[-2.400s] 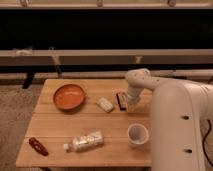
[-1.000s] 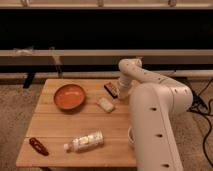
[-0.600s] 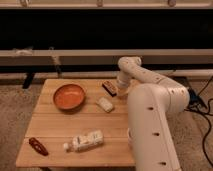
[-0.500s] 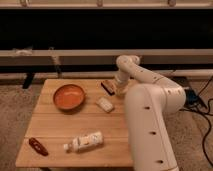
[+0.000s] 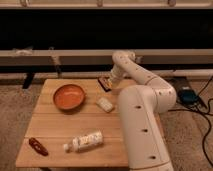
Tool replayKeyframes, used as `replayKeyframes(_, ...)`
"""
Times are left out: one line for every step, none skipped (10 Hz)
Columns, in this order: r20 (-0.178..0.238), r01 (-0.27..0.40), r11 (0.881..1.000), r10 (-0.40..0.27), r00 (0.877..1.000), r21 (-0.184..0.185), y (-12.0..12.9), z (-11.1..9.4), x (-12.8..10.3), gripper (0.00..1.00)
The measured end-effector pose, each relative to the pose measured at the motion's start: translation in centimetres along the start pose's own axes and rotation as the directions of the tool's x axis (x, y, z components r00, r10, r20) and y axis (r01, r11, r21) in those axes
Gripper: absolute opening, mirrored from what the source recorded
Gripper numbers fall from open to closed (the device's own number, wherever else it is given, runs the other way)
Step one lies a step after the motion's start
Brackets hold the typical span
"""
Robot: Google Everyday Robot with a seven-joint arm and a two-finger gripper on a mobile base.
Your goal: Push the eraser across the table
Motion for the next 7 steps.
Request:
replayKeyframes(0.0,0.0,1.0,0.0,1.0,0.0,0.0,0.0,0.0,0.0)
replayKeyframes(0.0,0.003,1.0,-0.003,1.0,0.001,0.2,0.1,0.0,0.0)
replayKeyframes(0.017,0.01,1.0,-0.011,1.0,0.009,0.4,-0.6,0.0,0.04)
replayKeyframes(0.031,0.013,1.0,-0.013,0.999,0.02,0.5,-1.7,0.2,0.13)
replayKeyframes(0.042,0.012,1.0,-0.013,0.999,0.028,0.4,-2.8,0.4,0.18)
replayKeyframes(0.045,0.016,0.999,-0.017,0.999,0.031,0.7,-3.1,0.4,0.19)
replayKeyframes(0.045,0.018,0.999,-0.019,0.999,0.031,0.8,-3.1,0.4,0.19)
